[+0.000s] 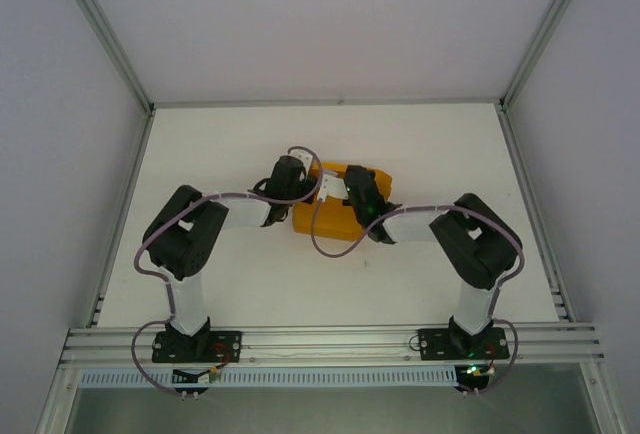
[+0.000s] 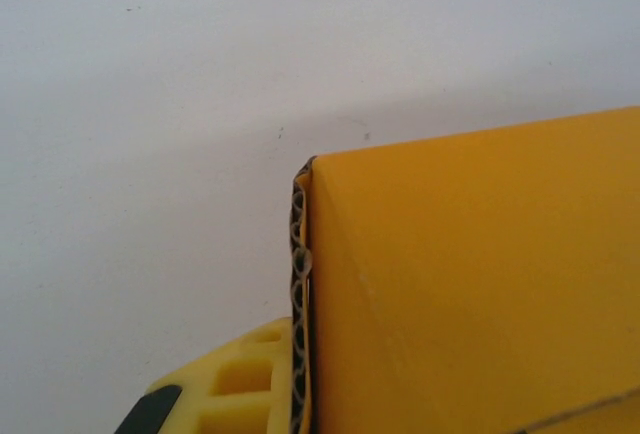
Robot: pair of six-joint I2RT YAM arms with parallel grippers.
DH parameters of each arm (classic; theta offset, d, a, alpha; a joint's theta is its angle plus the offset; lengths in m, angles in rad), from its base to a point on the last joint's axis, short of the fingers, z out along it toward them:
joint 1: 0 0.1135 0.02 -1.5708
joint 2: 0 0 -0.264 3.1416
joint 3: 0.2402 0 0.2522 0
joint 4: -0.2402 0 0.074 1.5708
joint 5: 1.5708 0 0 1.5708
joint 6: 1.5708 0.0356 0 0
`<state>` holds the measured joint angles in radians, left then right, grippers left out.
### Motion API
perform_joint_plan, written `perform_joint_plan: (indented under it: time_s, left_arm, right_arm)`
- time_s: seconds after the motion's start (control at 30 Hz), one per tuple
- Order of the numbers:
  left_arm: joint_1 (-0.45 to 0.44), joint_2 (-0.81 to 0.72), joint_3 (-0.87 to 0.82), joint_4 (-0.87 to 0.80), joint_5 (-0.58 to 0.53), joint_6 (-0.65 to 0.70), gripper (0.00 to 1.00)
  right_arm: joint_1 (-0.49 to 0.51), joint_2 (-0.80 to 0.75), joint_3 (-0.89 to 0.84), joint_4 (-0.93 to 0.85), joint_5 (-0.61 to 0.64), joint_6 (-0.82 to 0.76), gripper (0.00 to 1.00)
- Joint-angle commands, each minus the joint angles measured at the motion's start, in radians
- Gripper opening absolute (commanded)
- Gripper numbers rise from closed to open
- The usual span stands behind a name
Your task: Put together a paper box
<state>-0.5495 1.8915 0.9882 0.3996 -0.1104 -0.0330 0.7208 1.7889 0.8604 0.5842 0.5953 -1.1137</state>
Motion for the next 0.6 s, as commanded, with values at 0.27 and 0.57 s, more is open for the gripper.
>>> perform_joint_plan:
  time_s: [0.27,0.57]
  left_arm:
    - [-0.072,-0.091,-0.152,0.172,0.016,-0.024,0.00]
    - [-0.156,-0.057,-0.218,0.302,0.023,0.030,0.00]
  right_arm:
    - [-0.099,-0.422,0.070,-0.770,-0.558,0.759,0.69]
    - [-0.185,-0.383,0.252,-0.998,-0.661,1.035,0.77]
